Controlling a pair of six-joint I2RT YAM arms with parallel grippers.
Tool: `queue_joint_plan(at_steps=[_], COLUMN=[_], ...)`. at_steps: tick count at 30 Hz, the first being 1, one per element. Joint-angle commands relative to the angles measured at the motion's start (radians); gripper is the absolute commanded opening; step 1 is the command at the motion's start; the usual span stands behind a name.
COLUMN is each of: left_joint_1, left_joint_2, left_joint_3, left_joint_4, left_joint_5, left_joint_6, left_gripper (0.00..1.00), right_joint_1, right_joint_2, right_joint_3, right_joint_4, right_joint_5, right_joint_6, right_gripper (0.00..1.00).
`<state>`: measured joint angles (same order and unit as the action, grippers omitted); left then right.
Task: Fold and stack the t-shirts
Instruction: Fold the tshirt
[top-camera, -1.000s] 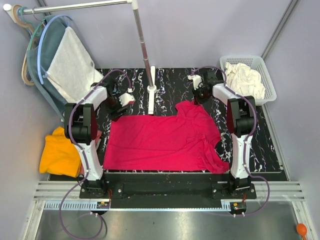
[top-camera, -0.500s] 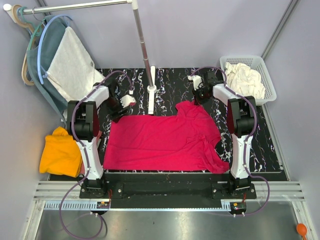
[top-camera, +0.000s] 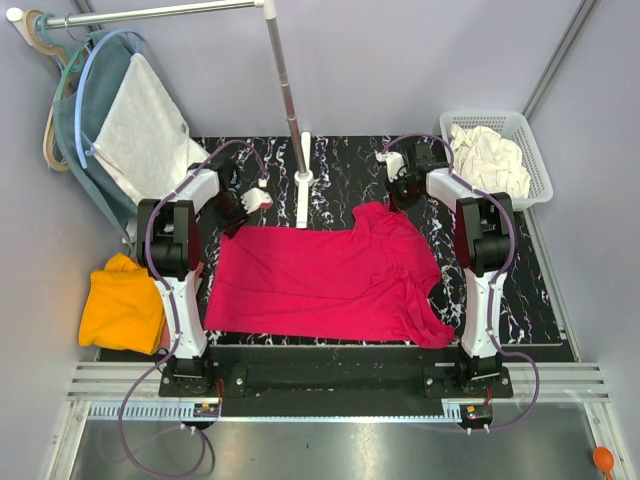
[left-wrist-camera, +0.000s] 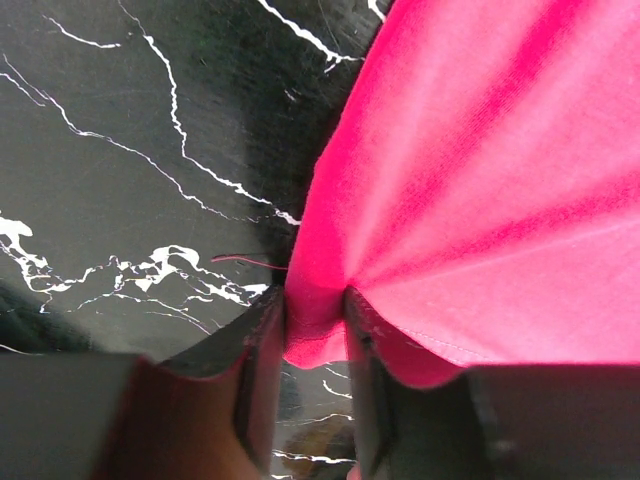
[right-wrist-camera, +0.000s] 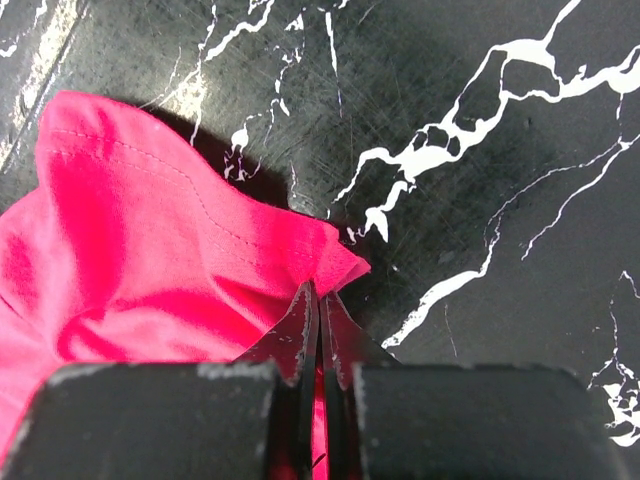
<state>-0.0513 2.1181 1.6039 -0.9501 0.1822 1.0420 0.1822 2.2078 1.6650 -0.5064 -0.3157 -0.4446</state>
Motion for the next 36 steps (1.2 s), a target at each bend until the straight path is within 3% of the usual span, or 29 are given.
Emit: queue_joint_plan(at_steps=[1, 5, 7, 23, 36], left_joint_1=[-0.005, -0.019, -0.027, -0.099, -0.163], left_joint_2=[-0.003, -0.033, -0.047, -0.213, -0.397], left_joint_3=[0.001, -0.024, -0.03, -0.104, -0.282], left_joint_4=[-0.019, -0.021, -0.016, -0.013, 0.013], left_joint_5=[0.011, 0.002, 0.008, -0.061, -0.156], left_joint_6=[-0.005, -0.011, -0.022, -0.1, -0.145], left_gripper=[0.27, 0.13, 0.0, 0.0, 0.0], right_joint_1=[-0.001, -0.001, -0.001, 0.003, 0.048], right_joint_2=[-0.066, -0.077, -0.083, -0.252, -0.494], right_joint_3=[-0.014, -0.008, -0.007, -0.034, -0.275], right_joint_4=[-0.017, -0.017, -0.015, -0.055, -0.08], right_joint_5=[0.026, 0.029, 0.03, 0.026, 0.01], right_joint_6=[-0.019, -0.016, -0.013, -0.011, -0.023], right_gripper=[0.0, 0.0, 0.0, 0.0, 0.0])
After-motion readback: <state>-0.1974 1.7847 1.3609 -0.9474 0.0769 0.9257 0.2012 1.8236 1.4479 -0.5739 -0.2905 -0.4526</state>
